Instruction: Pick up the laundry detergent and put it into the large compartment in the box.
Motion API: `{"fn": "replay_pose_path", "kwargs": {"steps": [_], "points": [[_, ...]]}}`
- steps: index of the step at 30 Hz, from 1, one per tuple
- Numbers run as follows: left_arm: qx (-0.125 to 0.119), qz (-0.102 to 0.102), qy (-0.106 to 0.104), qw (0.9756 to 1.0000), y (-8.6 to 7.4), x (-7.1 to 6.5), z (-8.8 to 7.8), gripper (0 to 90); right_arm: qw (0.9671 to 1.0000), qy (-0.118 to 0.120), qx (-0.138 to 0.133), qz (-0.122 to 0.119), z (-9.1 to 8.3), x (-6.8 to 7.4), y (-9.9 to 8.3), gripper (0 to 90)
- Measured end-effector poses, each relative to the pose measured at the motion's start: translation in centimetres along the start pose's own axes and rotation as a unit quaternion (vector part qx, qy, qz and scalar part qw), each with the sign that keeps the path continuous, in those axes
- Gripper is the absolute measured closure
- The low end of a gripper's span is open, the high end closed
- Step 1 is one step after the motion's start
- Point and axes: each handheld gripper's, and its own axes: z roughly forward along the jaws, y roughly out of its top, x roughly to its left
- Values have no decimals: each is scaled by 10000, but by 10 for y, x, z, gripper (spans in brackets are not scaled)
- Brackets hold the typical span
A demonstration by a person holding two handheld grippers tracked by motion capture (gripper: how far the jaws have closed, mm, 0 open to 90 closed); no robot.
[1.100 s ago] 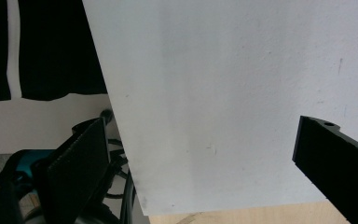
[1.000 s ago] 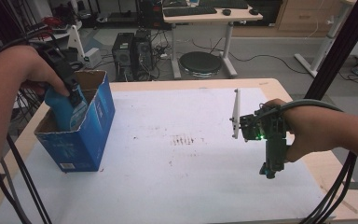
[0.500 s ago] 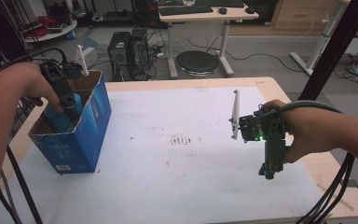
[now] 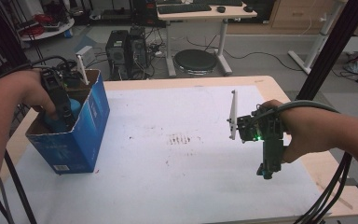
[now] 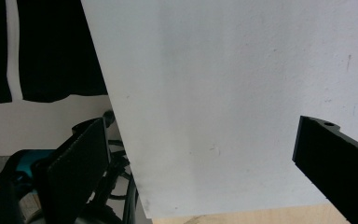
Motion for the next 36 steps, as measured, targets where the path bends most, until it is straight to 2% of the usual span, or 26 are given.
{"fn": "replay_pose_path", "kwargs": {"steps": [7,14,20,29,36], "points": [[-10,-25,-31,10000,-2,1,0,387,10000,19,10,-23,2,-2,3,28],[94,34,-2,9999,-2,-3,-1,373,10000,17,33,-90,2,-3,5,28],[119,140,-22,9998,-3,-5,-11,346,10000,24,21,-38,1,-1,5,28],[62,129,20,9999,-6,-8,-23,311,10000,5,-9,-77,1,-1,6,28],[-41,97,141,9998,-9,-13,-42,253,9999,-2,-25,-109,0,-2,5,28]]}}
